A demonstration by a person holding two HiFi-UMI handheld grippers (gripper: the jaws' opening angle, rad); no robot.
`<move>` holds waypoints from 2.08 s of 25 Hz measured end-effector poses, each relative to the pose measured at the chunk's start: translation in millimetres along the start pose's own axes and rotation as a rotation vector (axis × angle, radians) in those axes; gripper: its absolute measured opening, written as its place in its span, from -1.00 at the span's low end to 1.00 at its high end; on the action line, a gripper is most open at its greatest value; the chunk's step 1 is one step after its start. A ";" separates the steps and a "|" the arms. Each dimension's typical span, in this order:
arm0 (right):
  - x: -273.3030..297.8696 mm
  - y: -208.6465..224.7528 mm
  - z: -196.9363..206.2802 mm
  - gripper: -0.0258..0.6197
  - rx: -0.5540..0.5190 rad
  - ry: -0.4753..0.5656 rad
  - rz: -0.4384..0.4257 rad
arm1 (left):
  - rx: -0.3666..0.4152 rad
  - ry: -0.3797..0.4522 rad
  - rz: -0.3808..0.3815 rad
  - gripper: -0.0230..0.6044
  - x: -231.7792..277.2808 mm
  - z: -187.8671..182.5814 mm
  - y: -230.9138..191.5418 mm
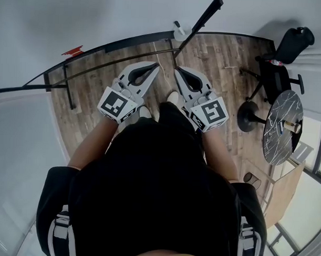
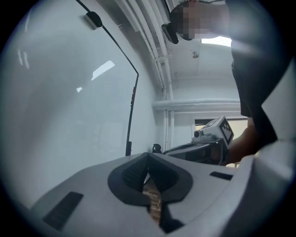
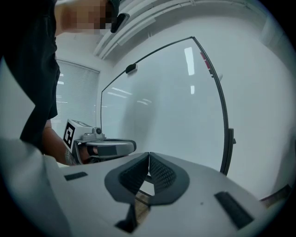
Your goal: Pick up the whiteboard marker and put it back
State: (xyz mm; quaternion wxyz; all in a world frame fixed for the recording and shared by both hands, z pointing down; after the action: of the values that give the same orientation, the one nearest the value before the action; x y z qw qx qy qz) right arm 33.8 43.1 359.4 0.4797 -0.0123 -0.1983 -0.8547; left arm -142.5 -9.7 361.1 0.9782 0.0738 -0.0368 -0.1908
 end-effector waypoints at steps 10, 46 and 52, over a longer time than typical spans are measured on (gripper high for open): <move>44.3 89.8 -17.0 -0.91 -0.014 -0.074 -0.083 | 0.001 -0.032 -0.111 -0.91 70.2 14.2 -39.4; 177.8 241.0 30.9 -0.75 -0.118 -0.344 0.056 | -0.049 -0.089 -0.211 -0.92 151.9 102.3 -98.2; 188.1 250.2 40.4 -0.63 -0.121 -0.377 0.085 | -0.056 -0.096 -0.216 -0.92 151.2 105.2 -97.1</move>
State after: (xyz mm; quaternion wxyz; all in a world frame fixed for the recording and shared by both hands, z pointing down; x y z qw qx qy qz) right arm 131.8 -211.3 518.3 0.4681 -0.2093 -0.2321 -0.8266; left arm -49.0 -169.6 456.1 0.9506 0.0405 -0.0700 -0.2995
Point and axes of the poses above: the fingertips, and each gripper's own axes: x forward along the fingers, y to its right, z out of its underside, the point moved 9 cm from there along -x, backward along the fingers, and after that the axes turned 15 degrees about x, right-handed, at the moved point
